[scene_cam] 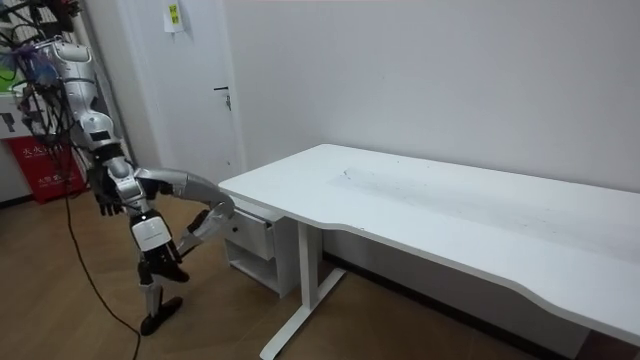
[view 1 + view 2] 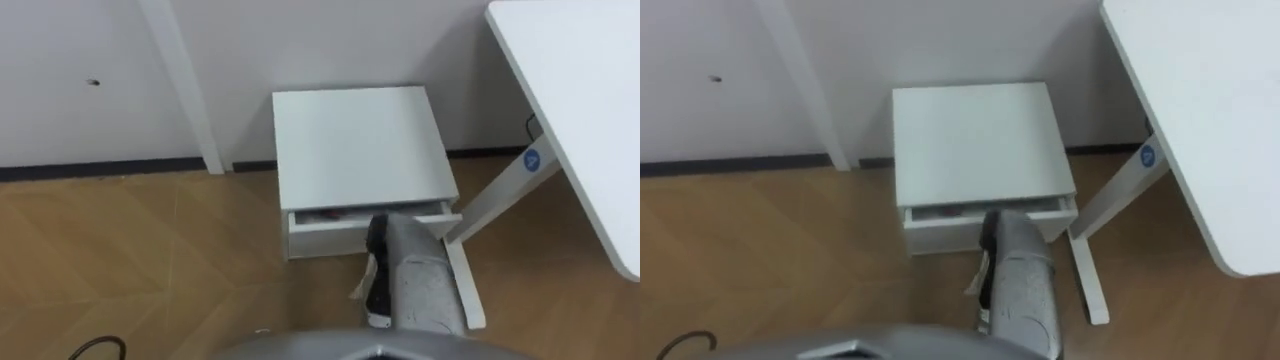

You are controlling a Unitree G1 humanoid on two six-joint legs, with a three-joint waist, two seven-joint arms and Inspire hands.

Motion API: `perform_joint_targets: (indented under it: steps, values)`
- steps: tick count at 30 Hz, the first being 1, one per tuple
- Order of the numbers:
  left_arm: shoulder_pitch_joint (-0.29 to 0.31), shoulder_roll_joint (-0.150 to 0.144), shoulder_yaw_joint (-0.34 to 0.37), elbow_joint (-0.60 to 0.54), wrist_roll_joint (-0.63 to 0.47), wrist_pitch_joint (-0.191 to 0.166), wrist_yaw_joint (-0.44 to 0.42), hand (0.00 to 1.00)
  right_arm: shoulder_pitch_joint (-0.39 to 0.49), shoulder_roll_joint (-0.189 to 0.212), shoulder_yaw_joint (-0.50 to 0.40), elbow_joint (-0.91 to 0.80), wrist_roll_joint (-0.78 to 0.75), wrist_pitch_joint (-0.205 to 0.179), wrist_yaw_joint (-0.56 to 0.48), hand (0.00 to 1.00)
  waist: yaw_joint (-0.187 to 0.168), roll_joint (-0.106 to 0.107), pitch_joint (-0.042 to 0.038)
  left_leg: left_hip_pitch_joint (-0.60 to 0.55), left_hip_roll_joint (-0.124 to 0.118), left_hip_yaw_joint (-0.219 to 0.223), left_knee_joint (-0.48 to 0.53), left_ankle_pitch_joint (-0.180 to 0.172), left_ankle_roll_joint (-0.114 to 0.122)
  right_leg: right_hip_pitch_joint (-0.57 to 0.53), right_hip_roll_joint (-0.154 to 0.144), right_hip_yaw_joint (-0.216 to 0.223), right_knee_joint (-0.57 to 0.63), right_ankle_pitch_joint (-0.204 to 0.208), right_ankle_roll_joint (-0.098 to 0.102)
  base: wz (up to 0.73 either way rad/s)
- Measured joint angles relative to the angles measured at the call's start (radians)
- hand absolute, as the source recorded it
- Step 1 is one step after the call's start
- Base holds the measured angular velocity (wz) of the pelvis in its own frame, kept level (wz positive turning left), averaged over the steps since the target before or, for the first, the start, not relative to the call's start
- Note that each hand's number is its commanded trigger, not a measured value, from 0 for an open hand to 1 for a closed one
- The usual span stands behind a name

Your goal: Put apple and close drawer

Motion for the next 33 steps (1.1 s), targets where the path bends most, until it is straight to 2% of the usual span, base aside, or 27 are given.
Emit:
perform_joint_targets:
  steps: [3,5,8,9,10,11,12,13,14,15,16,17,18,19,20,21,22,24,26,29,30,31,33]
  values:
    - [0.004,0.001,0.001,0.000,0.003,0.014,0.000,0.00,-0.001,-0.001,0.005,-0.006,0.027,0.002,-0.022,0.00,0.011,-0.009,0.0005,-0.022,-0.014,0.002,0.031,-0.013,0.016,0.019,-0.010,0.024,-0.023,-0.005,0.005,0.03]
    - [0.022,0.001,-0.001,-0.005,0.000,0.016,0.001,0.00,0.004,-0.001,0.009,-0.005,0.050,0.005,-0.031,0.00,0.012,-0.010,0.0005,-0.013,-0.018,0.000,0.031,-0.015,0.020,0.092,-0.024,0.034,-0.106,-0.006,0.006,0.02]
    - [0.042,-0.001,0.000,-0.014,-0.001,0.014,0.000,0.00,0.012,-0.001,0.007,-0.010,0.089,0.009,-0.032,0.00,-0.004,-0.016,0.0024,-0.006,-0.042,-0.011,0.020,-0.019,0.012,0.182,-0.058,0.062,-0.240,-0.005,0.008,0.13]
    - [0.052,-0.002,0.001,-0.013,-0.001,0.013,0.001,0.00,0.011,-0.005,0.007,-0.011,0.096,0.024,-0.032,0.00,-0.009,-0.014,0.0024,-0.005,-0.050,-0.009,0.018,-0.023,0.000,0.226,-0.062,0.078,-0.337,-0.003,0.011,0.04]
    - [0.057,-0.001,0.005,-0.013,-0.001,0.016,0.002,0.00,0.012,-0.006,0.006,-0.012,0.097,0.035,-0.033,0.00,-0.010,-0.015,0.0029,0.003,-0.065,-0.010,0.004,-0.024,-0.042,0.291,-0.065,0.083,-0.462,-0.003,0.012,0.00]
    - [0.060,-0.002,0.007,-0.014,-0.001,0.016,0.002,0.00,0.015,-0.006,0.006,-0.012,0.094,0.042,-0.032,0.00,-0.013,-0.015,0.0031,0.012,-0.072,-0.010,-0.011,-0.019,-0.066,0.329,-0.064,0.082,-0.540,-0.003,0.012,0.05]
    - [0.070,-0.004,0.004,-0.017,-0.006,0.016,0.005,0.00,0.021,-0.006,0.005,-0.016,0.091,0.058,-0.033,0.00,-0.019,-0.030,0.0075,0.043,-0.100,-0.009,-0.068,0.003,-0.146,0.414,-0.053,0.085,-0.711,-0.005,0.007,0.06]
    - [0.075,0.002,-0.006,-0.023,-0.013,0.018,0.014,0.00,0.021,0.000,0.002,-0.024,0.083,0.068,-0.034,0.00,-0.018,-0.066,-0.0034,0.040,-0.116,-0.026,-0.033,-0.005,-0.199,0.478,-0.058,0.118,-0.879,-0.011,0.004,0.14]
    - [0.056,0.021,-0.036,-0.052,-0.025,0.017,0.028,0.00,0.023,0.004,-0.008,-0.025,0.059,0.069,-0.029,0.00,-0.016,-0.049,0.0037,-0.029,-0.060,-0.096,0.111,-0.078,-0.130,0.501,-0.050,0.142,-0.970,-0.023,0.033,0.07]
    - [0.053,0.025,-0.038,-0.067,-0.028,0.013,0.036,0.00,0.023,0.004,-0.011,-0.023,0.056,0.069,-0.031,0.00,-0.006,-0.047,0.0127,-0.051,-0.068,-0.097,0.149,-0.109,-0.095,0.518,-0.046,0.161,-1.017,-0.035,0.051,-0.15]
    - [0.062,0.028,-0.035,-0.070,-0.030,0.013,0.053,0.00,0.022,0.008,-0.012,-0.025,0.045,0.070,-0.028,0.00,0.009,-0.066,0.0074,-0.041,-0.080,-0.092,0.157,-0.127,-0.105,0.588,-0.040,0.169,-1.128,-0.062,0.072,-0.21]
    - [0.057,0.024,-0.036,-0.070,-0.036,0.010,0.057,0.00,0.022,0.007,-0.015,-0.025,0.031,0.069,-0.028,0.00,0.009,-0.082,0.0117,-0.007,-0.084,-0.090,0.109,-0.110,-0.112,0.671,-0.021,0.152,-1.242,-0.076,0.075,-0.20]
    - [0.049,0.023,-0.036,-0.071,-0.049,0.004,0.058,0.00,0.020,0.005,-0.022,-0.025,0.016,0.069,-0.029,0.00,0.014,-0.084,0.0100,0.009,-0.087,-0.083,0.076,-0.091,-0.113,0.702,-0.007,0.145,-1.294,-0.082,0.079,-0.09]
    - [0.036,0.022,-0.035,-0.072,-0.063,-0.008,0.059,0.00,0.005,0.001,-0.033,-0.024,-0.003,0.067,-0.032,0.00,0.021,-0.083,0.0052,0.033,-0.090,-0.069,0.008,-0.059,-0.111,0.743,0.025,0.142,-1.396,-0.088,0.070,-0.18]
    - [0.032,0.023,-0.035,-0.072,-0.067,-0.014,0.061,0.00,-0.005,0.001,-0.033,-0.024,-0.011,0.064,-0.036,0.00,0.020,-0.091,0.0059,0.045,-0.095,-0.065,-0.025,-0.041,-0.109,0.764,0.039,0.142,-1.448,-0.086,0.066,-0.20]
    - [0.027,0.024,-0.027,-0.071,-0.067,-0.017,0.066,0.00,-0.021,0.001,-0.035,-0.026,-0.025,0.055,-0.044,0.00,0.019,-0.097,0.0021,0.059,-0.100,-0.061,-0.067,-0.011,-0.091,0.806,0.067,0.141,-1.548,-0.078,0.046,-0.22]
    - [0.017,0.022,-0.014,-0.073,-0.067,-0.018,0.068,0.00,-0.034,0.000,-0.035,-0.025,-0.029,0.047,-0.053,0.00,0.023,-0.103,-0.0007,0.060,-0.098,-0.061,-0.087,0.003,-0.068,0.841,0.081,0.151,-1.628,-0.075,0.041,-0.21]
    - [0.009,0.017,-0.004,-0.083,-0.068,-0.020,0.067,0.00,-0.046,0.000,-0.034,-0.034,-0.030,0.031,-0.053,0.00,0.024,-0.109,-0.0023,0.081,-0.097,-0.066,-0.120,0.019,-0.072,0.871,0.105,0.154,-1.692,-0.076,0.040,-0.16]
    - [0.008,-0.003,0.004,-0.099,-0.068,-0.041,0.064,0.00,-0.046,0.001,-0.034,-0.041,-0.035,0.012,-0.060,0.00,0.027,-0.113,-0.0015,0.126,-0.097,-0.069,-0.182,0.045,-0.093,0.906,0.113,0.148,-1.736,-0.075,0.038,-0.02]
    - [0.007,-0.015,0.016,-0.100,-0.068,-0.060,0.055,0.00,-0.045,0.004,-0.034,-0.043,-0.042,0.012,-0.060,0.00,0.042,-0.115,-0.0036,0.163,-0.090,-0.071,-0.232,0.063,-0.116,0.939,0.130,0.145,-1.777,-0.070,0.030,-0.09]
    - [0.010,-0.017,0.024,-0.098,-0.068,-0.061,0.048,0.00,-0.042,0.004,-0.034,-0.042,-0.053,0.012,-0.060,0.00,0.046,-0.114,-0.0036,0.182,-0.086,-0.078,-0.257,0.074,-0.126,0.957,0.140,0.143,-1.794,-0.063,0.018,-0.04]
    - [0.019,-0.017,0.032,-0.098,-0.068,-0.063,0.048,0.00,-0.038,0.004,-0.034,-0.040,-0.055,0.012,-0.060,0.00,0.046,-0.111,-0.0011,0.200,-0.082,-0.082,-0.280,0.082,-0.135,0.973,0.146,0.135,-1.806,-0.061,0.014,0.00]
    - [0.030,-0.017,0.041,-0.098,-0.068,-0.065,0.048,0.00,-0.034,0.004,-0.033,-0.038,-0.067,0.012,-0.060,0.00,0.046,-0.110,-0.0008,0.221,-0.080,-0.086,-0.298,0.086,-0.140,0.991,0.158,0.129,-1.815,-0.060,0.014,0.05]
